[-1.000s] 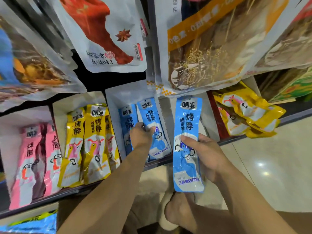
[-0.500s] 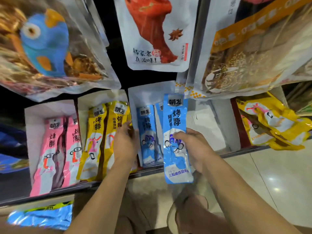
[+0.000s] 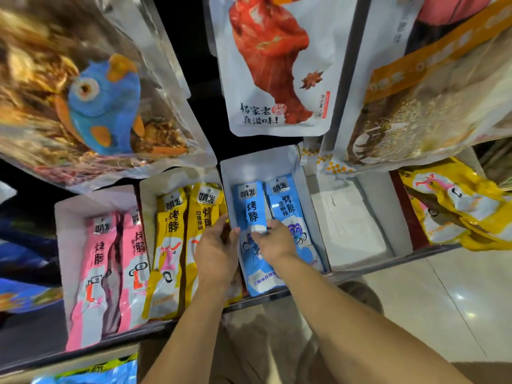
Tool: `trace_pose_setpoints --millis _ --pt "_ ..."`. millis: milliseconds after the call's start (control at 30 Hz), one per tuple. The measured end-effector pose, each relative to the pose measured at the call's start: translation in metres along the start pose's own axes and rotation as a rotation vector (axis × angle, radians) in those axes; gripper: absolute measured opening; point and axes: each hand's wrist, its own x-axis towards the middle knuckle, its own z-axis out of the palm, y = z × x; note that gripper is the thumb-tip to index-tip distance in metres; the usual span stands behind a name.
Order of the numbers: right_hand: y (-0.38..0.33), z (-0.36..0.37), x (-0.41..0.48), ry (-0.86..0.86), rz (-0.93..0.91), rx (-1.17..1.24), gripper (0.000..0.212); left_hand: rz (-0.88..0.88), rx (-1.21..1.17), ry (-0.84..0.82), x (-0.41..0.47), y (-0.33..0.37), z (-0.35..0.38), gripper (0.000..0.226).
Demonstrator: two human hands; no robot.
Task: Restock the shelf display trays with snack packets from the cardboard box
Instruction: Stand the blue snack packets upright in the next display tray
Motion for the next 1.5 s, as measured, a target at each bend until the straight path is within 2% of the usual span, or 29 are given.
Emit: trace_pose_setpoints --millis 167,300,433,500,600,700,833,967,1200,1333,1500 --pt "0.002 0.005 -0.005 0.016 -0.075 -0.178 0.05 -0.022 -0.024 -0.002 0.001 0.002 -0.001 0.046" --pt "-0.001 -0.001 -0.012 -0.002 -0.085 -0.276 0.044 -0.05 -0.056 -0.048 -0.001 0.01 -0.007 0.046" --pt "-0.01 -0.018 -0.036 -0.034 -0.139 -0.477 0.058 -0.121 -0.065 -0.172 -0.004 0.025 -0.024 0.038" --pt "-0.019 -0.029 -0.053 -0.025 -0.204 -0.603 0.055 -0.088 0.041 -0.233 -0.009 0.036 -0.038 0.037" --pt "-0.04 -0.045 -0.085 -0.024 -0.318 -0.804 0.049 -0.03 0.281 -0.296 -0.021 0.061 -0.068 0.052" --pt "-0.068 -0.052 -0.124 -0.012 -0.466 -1.02 0.051 0.114 0.571 -0.308 -0.043 0.085 -0.111 0.06" --pt "-0.106 -0.047 -0.18 0.016 -0.618 -1.152 0.054 0.19 0.826 -0.212 -0.075 0.107 -0.178 0.055" --pt "-0.138 -0.032 -0.24 0.036 -0.771 -1.207 0.055 0.217 0.918 -0.029 -0.113 0.118 -0.247 0.047" --pt "-0.182 0.017 -0.33 0.008 -0.987 -1.221 0.05 0.162 0.855 0.208 -0.164 0.094 -0.342 0.048" --pt "-0.191 0.059 -0.366 0.007 -1.136 -1.218 0.049 0.137 0.842 0.281 -0.187 0.068 -0.386 0.054" --pt "-0.187 0.12 -0.389 -0.061 -1.239 -1.28 0.051 0.01 0.802 0.322 -0.205 0.007 -0.42 0.053"
